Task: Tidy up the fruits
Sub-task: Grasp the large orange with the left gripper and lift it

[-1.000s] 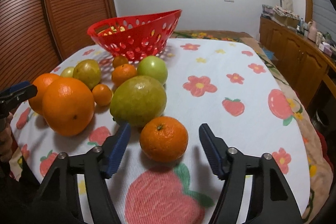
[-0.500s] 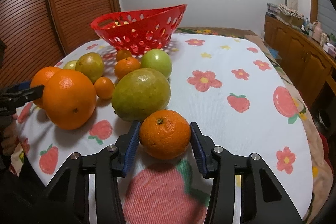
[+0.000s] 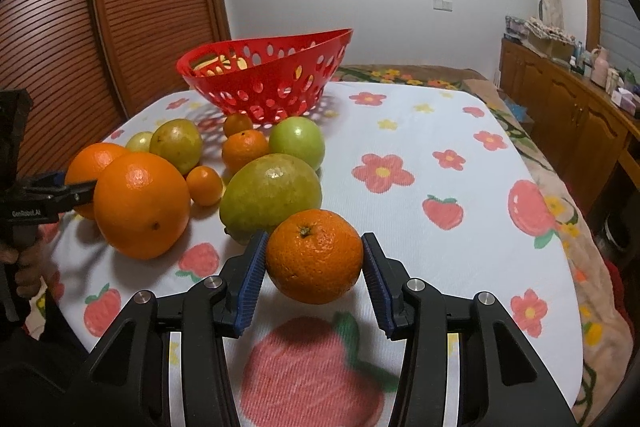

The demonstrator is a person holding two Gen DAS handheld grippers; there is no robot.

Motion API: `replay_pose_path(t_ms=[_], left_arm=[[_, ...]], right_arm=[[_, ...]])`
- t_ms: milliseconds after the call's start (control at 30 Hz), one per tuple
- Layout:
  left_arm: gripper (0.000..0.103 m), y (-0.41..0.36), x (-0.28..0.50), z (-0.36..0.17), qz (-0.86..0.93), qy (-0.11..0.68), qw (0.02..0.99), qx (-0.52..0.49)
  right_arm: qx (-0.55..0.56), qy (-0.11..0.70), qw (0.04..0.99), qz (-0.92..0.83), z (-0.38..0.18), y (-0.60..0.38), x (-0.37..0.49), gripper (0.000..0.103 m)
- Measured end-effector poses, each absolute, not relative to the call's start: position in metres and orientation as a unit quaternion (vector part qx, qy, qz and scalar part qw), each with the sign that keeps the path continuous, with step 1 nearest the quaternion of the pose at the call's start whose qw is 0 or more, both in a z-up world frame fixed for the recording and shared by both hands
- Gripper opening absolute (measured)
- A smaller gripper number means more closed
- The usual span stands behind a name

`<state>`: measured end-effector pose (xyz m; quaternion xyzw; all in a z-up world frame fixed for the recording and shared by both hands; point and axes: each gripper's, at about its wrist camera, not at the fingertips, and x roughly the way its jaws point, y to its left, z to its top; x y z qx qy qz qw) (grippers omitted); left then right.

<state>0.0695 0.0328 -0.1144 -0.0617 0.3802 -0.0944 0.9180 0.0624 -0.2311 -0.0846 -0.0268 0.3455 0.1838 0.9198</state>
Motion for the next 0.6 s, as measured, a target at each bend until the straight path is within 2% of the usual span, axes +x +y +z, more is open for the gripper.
replay_pose_path(t_ms=[100, 600], left_arm=[[0.084, 0.033, 0.068, -0.114, -0.112, 0.376, 0.917, -0.074], [0.082, 0.04, 0.06, -0.105, -0.112, 0.36, 0.921, -0.095]], right_arm=[[-0.028, 0.346, 0.92, 0.185, -0.084, -0.23, 0.063, 0.048], [-0.031, 0.338, 0.923, 0.183, -0.078, -0.232, 0.063, 0.047]])
